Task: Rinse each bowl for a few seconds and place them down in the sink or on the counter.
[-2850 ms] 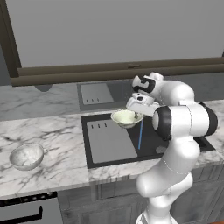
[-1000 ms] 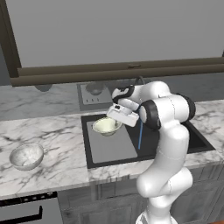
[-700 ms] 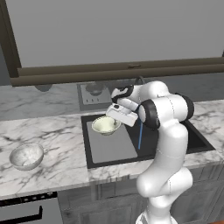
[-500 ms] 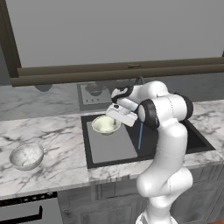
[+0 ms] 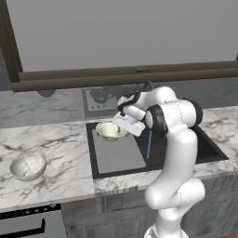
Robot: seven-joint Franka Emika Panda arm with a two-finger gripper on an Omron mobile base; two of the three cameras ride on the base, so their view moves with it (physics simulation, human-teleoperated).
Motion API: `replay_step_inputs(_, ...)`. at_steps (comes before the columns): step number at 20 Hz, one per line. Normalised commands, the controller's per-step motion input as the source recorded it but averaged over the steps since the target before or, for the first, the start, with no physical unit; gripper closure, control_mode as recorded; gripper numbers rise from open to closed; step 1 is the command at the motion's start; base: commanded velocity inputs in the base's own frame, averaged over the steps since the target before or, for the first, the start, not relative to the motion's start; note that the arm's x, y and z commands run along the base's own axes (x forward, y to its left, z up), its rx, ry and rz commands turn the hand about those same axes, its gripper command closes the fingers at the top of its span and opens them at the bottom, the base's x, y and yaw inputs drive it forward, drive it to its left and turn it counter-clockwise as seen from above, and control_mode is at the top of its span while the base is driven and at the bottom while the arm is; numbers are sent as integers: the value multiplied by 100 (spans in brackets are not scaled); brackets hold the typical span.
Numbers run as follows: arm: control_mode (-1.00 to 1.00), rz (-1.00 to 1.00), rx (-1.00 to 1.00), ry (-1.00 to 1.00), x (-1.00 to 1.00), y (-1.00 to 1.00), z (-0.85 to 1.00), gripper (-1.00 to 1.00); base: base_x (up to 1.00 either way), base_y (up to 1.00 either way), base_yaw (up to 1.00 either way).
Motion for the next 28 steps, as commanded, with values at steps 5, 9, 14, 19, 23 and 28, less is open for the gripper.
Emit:
replay_step_inputs(5, -100, -6, 0, 0, 0, 1, -14, -100, 0, 0, 0)
replay_step_inputs(9, -100, -4, 0, -2, 0, 1, 2, -100, 0, 0, 0)
replay_step_inputs(14, -100, 0, 0, -4, 0, 13, 34, -100, 0, 0, 0)
replay_step_inputs(19, -100, 0, -4, -3, 0, 19, 58, -100, 0, 0, 0)
replay_step_inputs(23, -100, 0, -4, -2, -1, 9, 63, -100, 0, 0, 0)
replay_step_inputs(28, -100, 0, -1, -1, -18, 10, 65, -100, 0, 0, 0)
